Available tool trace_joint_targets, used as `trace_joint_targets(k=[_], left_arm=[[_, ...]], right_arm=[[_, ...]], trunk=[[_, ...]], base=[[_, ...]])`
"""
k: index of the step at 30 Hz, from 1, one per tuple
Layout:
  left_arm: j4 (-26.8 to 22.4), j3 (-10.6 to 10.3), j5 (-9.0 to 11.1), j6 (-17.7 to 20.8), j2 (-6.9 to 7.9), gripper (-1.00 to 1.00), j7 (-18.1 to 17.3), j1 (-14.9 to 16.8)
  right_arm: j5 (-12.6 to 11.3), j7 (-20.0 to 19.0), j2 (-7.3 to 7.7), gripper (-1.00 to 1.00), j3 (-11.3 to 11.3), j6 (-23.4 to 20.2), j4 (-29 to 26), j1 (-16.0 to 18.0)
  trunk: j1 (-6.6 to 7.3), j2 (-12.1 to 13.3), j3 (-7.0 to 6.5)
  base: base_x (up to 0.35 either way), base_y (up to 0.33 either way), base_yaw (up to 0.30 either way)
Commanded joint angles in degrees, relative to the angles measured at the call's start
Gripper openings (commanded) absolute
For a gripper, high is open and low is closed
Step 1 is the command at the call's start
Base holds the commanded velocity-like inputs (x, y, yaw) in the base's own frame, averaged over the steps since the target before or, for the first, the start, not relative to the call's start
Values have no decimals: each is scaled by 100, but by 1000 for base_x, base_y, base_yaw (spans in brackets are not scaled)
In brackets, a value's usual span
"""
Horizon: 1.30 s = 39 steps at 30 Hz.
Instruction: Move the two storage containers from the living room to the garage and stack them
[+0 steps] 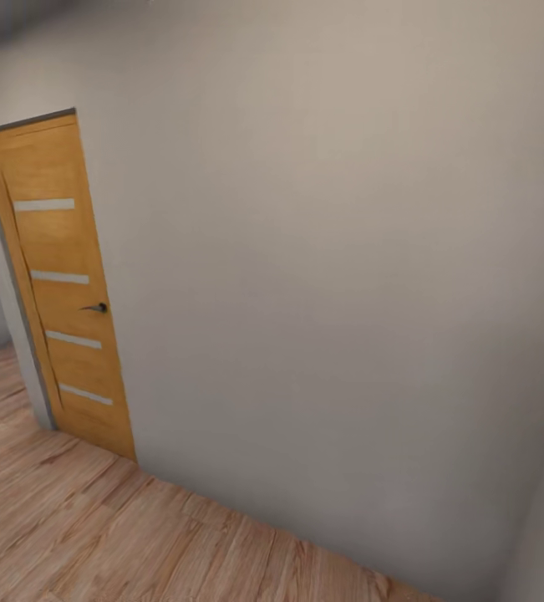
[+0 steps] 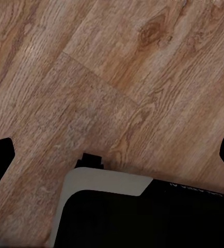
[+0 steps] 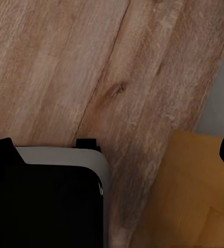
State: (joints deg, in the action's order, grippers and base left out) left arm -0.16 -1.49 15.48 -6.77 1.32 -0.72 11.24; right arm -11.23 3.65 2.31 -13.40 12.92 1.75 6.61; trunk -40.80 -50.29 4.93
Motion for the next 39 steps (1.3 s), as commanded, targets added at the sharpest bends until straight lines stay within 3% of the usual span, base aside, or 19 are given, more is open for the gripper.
trace_joint_targets(k=[1, 17, 33, 39], left_arm=[[7, -18, 42, -18, 0, 100, -7, 4], [7, -18, 41, -18, 0, 100, -7, 4], [7, -18, 43, -18, 0, 100, -7, 3], [7, -18, 43, -18, 0, 100, -7, 4]], right_arm=[[-49, 3, -2, 100, -49, 37, 18, 7], [-50, 2, -2, 100, -49, 39, 18, 9], [-54, 4, -2, 100, -49, 35, 18, 10], [-57, -4, 0, 100, -42, 50, 18, 10]], trunk=[[-1, -8, 9], [-1, -8, 9], [-1, -8, 9], [-1, -8, 9]], base=[[0, 0, 272], [12, 0, 272], [207, 0, 271], [222, 0, 105]])
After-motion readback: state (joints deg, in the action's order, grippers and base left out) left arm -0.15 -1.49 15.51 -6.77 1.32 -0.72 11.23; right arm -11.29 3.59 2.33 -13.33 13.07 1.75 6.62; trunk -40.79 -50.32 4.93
